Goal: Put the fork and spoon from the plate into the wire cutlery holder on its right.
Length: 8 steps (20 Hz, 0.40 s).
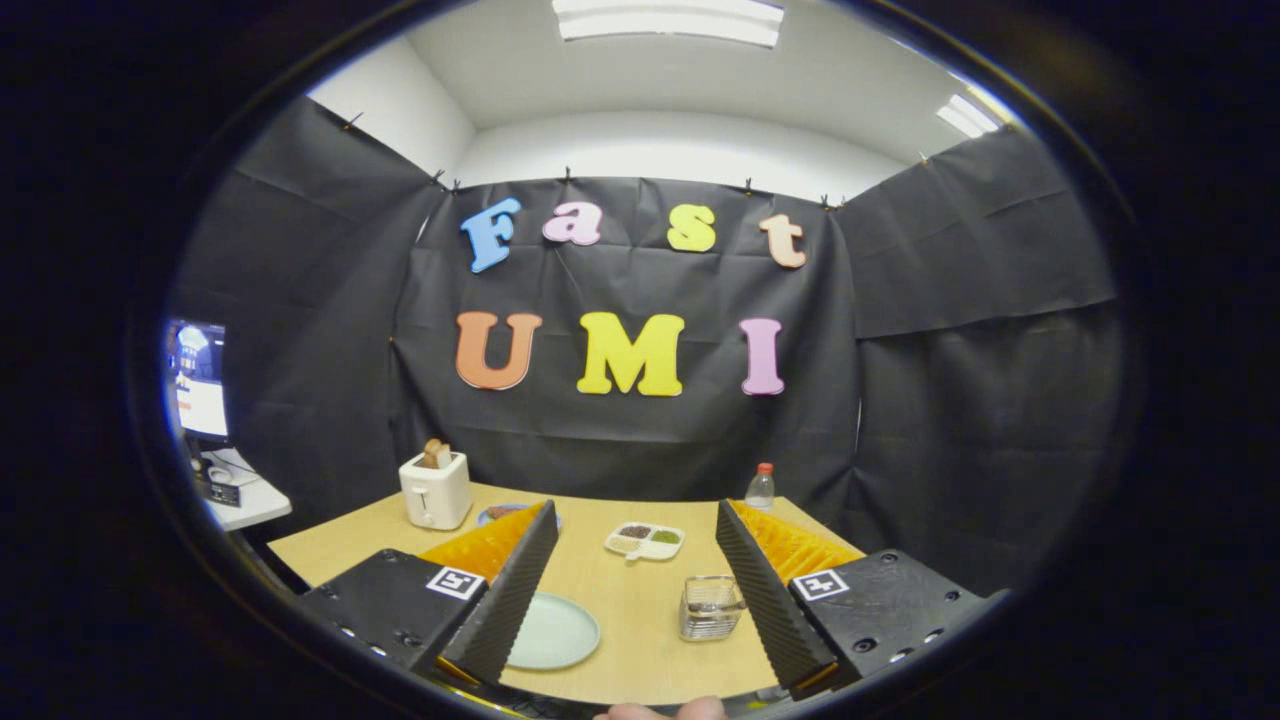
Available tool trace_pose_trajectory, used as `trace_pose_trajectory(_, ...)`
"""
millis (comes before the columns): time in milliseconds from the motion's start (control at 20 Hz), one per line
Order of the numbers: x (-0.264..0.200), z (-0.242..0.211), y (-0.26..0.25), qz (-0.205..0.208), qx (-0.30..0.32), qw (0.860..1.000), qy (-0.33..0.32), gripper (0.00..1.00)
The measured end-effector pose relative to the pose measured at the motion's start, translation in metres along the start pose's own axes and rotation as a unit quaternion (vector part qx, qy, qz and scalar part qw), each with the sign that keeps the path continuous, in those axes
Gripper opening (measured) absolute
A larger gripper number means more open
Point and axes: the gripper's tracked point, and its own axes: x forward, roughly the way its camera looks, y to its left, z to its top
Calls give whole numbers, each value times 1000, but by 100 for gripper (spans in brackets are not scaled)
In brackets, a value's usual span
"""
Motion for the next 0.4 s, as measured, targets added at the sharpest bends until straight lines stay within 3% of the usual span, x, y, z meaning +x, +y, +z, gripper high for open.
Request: trace_pose_trajectory(400,-3,1,-2,1,14,1000,-1,96)
